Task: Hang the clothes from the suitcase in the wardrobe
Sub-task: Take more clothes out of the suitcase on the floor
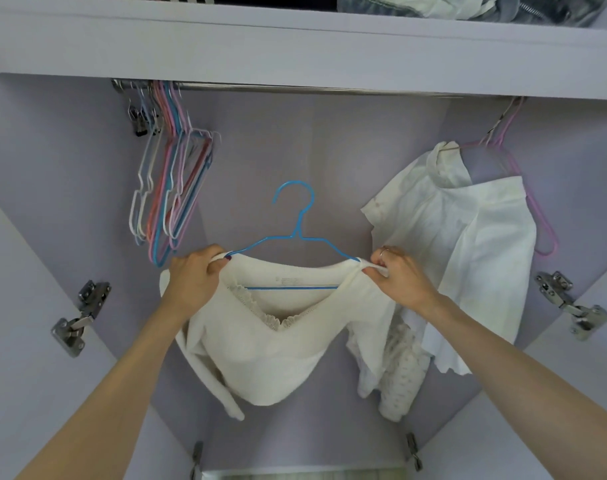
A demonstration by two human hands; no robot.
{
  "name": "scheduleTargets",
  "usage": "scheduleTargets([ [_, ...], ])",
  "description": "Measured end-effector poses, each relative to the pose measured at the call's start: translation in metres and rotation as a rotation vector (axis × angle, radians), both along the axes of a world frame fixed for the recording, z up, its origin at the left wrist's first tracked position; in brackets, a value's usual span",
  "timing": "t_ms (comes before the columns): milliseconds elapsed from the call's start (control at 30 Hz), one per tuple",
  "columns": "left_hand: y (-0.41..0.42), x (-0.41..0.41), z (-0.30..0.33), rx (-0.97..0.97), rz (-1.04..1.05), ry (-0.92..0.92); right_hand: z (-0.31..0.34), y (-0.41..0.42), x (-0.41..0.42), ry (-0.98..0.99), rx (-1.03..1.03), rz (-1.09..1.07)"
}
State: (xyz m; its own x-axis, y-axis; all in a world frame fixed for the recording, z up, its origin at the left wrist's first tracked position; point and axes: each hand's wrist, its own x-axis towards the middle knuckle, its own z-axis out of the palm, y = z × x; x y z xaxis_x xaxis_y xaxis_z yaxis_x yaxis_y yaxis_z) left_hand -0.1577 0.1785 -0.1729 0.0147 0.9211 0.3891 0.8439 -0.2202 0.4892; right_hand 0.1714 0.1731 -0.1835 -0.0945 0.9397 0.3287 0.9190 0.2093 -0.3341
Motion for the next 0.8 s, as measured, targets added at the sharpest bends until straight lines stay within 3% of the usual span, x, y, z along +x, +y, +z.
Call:
scheduleTargets([
  [200, -0.002, 0.007, -0.009, -0.069, -0.046, -0.109, -0.004, -0.006, -0.007, 0.224, -0.06, -0.168],
  [500, 0.003, 0.061, -0.01, -0.19, -0.23, -0.031, 0.012, -0.012, 0.041, 0.176, -0.15, -0.439],
  [600, 0.003, 0.092, 0.002, -0.055, -0.258, -0.014, 0.024, -0.018, 0.066, 0.197, -0.239, -0.568],
  [800, -0.009, 0.159, 0.069, 0.486, -0.27, 0.166, 0.053, -0.017, 0.113, 0.456, -0.183, -0.678],
])
